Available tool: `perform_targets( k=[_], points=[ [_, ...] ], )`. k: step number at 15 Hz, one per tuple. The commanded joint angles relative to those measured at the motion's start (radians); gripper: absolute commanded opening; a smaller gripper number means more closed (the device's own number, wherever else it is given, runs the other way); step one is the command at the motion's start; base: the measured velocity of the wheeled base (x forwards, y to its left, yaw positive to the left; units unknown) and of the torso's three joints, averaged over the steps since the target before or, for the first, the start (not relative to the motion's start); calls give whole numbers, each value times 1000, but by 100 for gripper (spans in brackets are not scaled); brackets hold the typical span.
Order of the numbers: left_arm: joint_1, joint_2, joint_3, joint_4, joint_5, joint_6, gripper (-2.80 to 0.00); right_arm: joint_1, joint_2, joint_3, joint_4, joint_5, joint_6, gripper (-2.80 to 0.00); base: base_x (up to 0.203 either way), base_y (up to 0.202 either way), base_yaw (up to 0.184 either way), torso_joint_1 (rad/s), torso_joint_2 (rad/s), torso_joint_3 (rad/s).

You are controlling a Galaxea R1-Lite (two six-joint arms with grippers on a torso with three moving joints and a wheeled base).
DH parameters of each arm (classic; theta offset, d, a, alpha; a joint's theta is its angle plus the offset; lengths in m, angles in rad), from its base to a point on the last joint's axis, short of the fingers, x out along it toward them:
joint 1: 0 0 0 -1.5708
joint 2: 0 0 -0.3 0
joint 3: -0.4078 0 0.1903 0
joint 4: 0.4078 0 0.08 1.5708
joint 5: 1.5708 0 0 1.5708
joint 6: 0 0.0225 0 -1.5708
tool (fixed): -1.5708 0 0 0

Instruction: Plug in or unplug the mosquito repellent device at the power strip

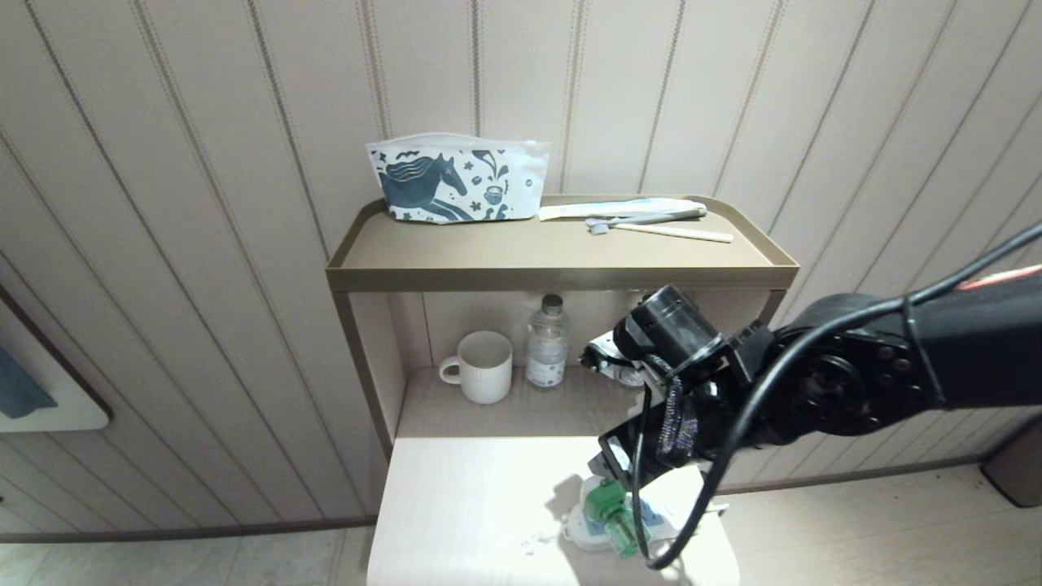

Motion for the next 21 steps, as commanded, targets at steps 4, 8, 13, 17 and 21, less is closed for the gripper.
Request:
perform_targets(
  k=[4,8,13,17,21],
  points=[
    [0,0,0,1,0,0,-280,36,-419,203,4,-45,-5,-280,0,0,0,0,0,0],
    [0,0,0,1,0,0,-280,29,-724,310,62,-154,22,-280,0,0,0,0,0,0],
    [1,0,0,1,0,0,-280,11,-999,523,117,-611,199,-280,0,0,0,0,0,0],
    [0,0,0,1,0,0,-280,-245,-1145,659,122,-740,247,-280,0,0,0,0,0,0],
    [1,0,0,1,0,0,-280,-491,-1258,792,118,-759,238,-280,0,0,0,0,0,0]
  ],
)
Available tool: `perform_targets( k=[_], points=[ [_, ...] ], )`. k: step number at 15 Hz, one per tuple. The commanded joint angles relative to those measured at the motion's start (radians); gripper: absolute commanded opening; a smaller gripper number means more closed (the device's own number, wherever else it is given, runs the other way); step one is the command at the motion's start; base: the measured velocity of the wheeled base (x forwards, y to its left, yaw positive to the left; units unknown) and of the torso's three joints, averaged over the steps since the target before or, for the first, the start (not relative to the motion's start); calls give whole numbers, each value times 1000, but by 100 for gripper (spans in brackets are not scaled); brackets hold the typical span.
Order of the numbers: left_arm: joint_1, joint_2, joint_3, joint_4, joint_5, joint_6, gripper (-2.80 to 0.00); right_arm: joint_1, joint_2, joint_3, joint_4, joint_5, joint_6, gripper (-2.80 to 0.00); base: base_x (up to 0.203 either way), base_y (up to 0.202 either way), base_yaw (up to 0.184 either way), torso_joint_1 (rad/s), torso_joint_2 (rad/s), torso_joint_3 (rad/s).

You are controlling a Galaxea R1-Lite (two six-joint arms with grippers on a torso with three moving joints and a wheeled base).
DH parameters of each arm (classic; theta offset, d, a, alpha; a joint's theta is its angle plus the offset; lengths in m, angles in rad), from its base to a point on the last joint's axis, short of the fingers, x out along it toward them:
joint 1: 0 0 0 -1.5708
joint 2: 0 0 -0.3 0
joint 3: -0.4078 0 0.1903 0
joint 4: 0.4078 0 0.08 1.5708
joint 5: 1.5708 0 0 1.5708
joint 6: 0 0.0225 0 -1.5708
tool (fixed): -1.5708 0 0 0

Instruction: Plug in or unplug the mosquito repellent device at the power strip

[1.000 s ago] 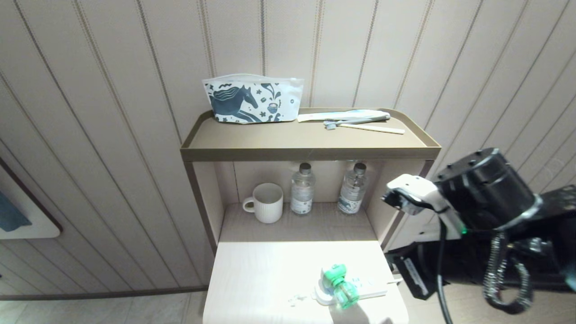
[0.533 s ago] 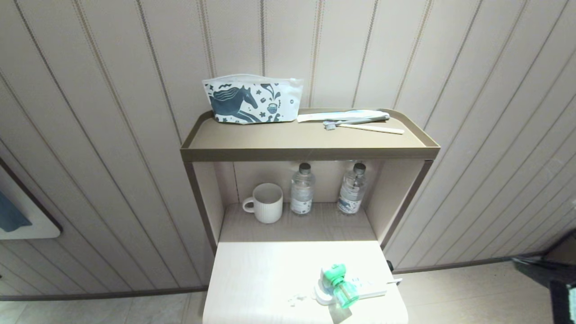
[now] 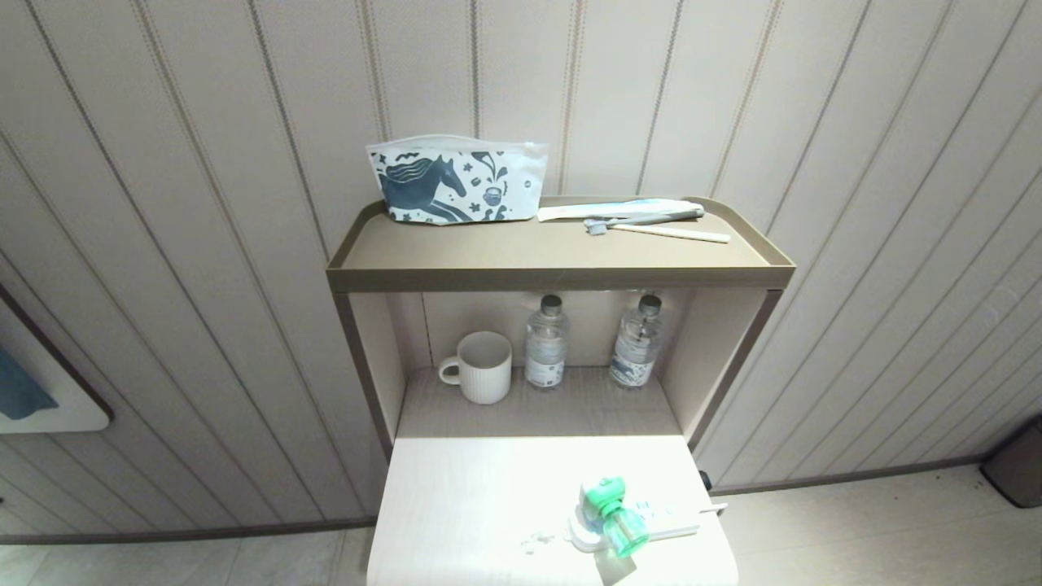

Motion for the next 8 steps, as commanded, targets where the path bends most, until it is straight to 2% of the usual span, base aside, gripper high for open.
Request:
perform_targets(
  k=[1,3,4,5,6,8],
  points=[
    [1,0,0,1,0,0,-280,-155,-91,108,-8,-3,-17,-280,0,0,0,0,0,0],
    [0,0,0,1,0,0,-280,-179,-211,167,-39,27,-82,-280,0,0,0,0,0,0],
    [0,0,0,1,0,0,-280,-183,-289,201,-65,78,-138,-280,0,0,0,0,0,0],
    [1,0,0,1,0,0,-280,-203,-350,252,-121,157,-204,-280,0,0,0,0,0,0],
    [0,1,1,1,0,0,-280,-256,-396,287,-183,244,-260,-280,0,0,0,0,0,0],
    [0,0,0,-1,0,0,-280,-284,-430,364,-349,415,-331,-280,0,0,0,0,0,0]
  ],
)
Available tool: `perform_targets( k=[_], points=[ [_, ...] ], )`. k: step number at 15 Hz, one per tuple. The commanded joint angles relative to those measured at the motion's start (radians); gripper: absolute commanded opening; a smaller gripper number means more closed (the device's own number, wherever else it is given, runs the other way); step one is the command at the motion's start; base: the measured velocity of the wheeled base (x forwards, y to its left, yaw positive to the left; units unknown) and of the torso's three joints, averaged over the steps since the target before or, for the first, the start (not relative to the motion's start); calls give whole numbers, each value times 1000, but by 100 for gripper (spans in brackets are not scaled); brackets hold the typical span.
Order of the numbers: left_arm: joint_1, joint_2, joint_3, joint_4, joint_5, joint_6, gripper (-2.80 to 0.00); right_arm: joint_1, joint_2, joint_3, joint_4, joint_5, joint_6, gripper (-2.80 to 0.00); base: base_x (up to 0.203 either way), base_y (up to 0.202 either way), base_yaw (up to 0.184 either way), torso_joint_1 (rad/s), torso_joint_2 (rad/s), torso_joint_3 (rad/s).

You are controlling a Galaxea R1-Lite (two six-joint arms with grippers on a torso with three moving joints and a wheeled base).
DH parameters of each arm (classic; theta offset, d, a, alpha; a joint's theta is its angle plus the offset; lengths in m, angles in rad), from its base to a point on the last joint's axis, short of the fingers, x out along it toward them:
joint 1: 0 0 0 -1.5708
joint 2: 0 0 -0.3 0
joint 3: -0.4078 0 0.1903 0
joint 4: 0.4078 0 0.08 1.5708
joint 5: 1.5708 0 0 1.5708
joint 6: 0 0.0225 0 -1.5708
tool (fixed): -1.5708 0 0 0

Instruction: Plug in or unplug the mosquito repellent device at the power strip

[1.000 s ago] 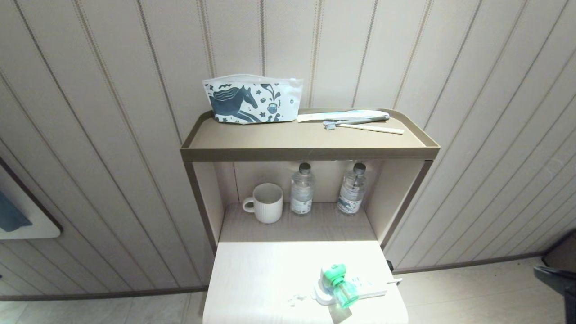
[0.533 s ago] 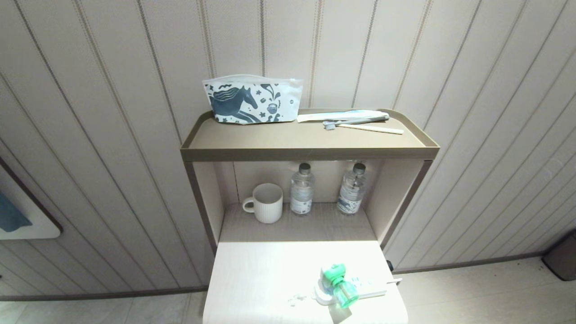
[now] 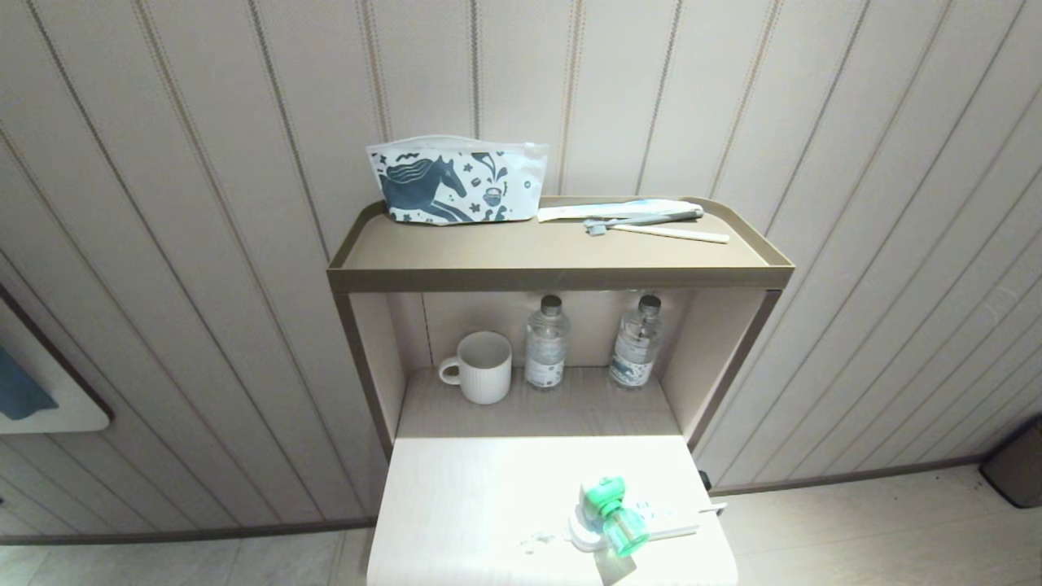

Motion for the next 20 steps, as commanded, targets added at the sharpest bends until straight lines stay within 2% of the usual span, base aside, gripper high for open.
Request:
perform_targets(
  k=[1,2,5,6,9,12,20],
  points=[
    [1,1,0,1,0,-1,-280,-19,-94,86,-160,171,-61,-280,0,0,0,0,0,0],
    [0,0,0,1,0,-1,-280,-17,-123,109,-198,242,-90,-280,0,0,0,0,0,0],
    [1,0,0,0,0,-1,-280,-15,-268,111,-163,495,-116,-280,0,0,0,0,0,0],
    [0,0,0,1,0,-1,-280,-15,-268,120,-148,542,-107,-280,0,0,0,0,0,0],
    [1,0,0,1,0,-1,-280,-14,-269,157,-185,555,-97,-280,0,0,0,0,0,0],
    [1,1,0,1,0,-1,-280,-16,-268,157,-187,555,-39,-280,0,0,0,0,0,0],
    [0,0,0,1,0,-1,-280,-16,-268,157,-187,555,-43,-280,0,0,0,0,0,0]
  ],
)
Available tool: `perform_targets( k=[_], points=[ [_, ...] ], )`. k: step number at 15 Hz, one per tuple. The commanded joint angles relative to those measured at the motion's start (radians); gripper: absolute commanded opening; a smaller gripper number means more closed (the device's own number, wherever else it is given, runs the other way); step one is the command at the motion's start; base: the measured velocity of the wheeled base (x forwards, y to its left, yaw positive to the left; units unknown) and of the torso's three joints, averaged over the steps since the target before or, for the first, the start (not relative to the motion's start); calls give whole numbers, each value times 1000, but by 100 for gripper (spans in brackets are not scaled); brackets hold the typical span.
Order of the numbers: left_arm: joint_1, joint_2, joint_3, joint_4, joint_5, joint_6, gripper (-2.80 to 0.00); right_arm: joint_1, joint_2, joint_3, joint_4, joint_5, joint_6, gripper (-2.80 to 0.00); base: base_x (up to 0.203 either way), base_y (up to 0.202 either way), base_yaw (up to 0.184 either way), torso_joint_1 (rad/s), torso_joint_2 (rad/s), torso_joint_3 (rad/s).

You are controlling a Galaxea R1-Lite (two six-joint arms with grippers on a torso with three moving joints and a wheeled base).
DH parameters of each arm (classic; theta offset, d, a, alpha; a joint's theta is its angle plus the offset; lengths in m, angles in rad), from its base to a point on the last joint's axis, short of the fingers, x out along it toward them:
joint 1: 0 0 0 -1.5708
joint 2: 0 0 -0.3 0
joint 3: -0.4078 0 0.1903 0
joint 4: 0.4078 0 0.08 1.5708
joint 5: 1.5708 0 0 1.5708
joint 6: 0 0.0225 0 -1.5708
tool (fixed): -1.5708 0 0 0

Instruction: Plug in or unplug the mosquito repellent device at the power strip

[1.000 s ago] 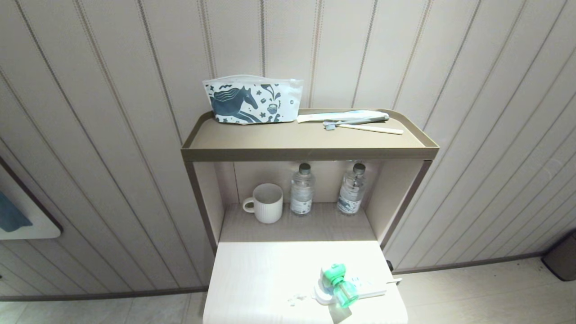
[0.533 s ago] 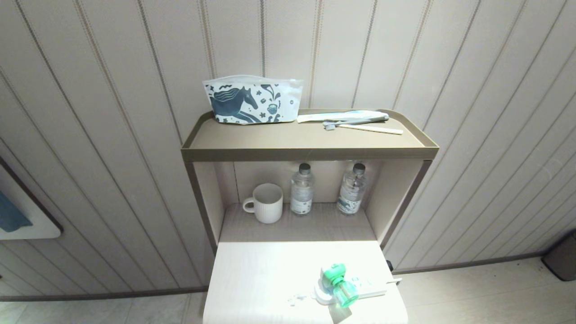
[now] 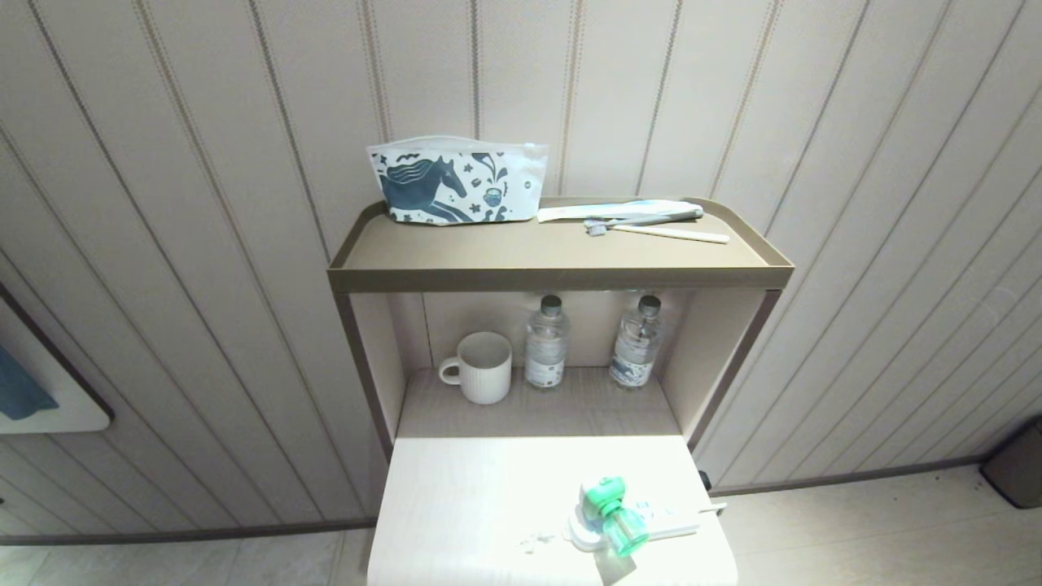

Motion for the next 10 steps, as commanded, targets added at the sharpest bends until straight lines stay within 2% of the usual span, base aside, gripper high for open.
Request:
perform_targets(
  k=[1,6,10],
  points=[
    [0,0,0,0,0,0,-280,0,3,0,1,0,0,-280,0,0,0,0,0,0],
    [0,0,0,1,0,0,-280,0,3,0,0,0,0,-280,0,0,0,0,0,0],
    [0,0,0,1,0,0,-280,0,0,4,-15,0,-30,-280,0,0,0,0,0,0]
  ],
)
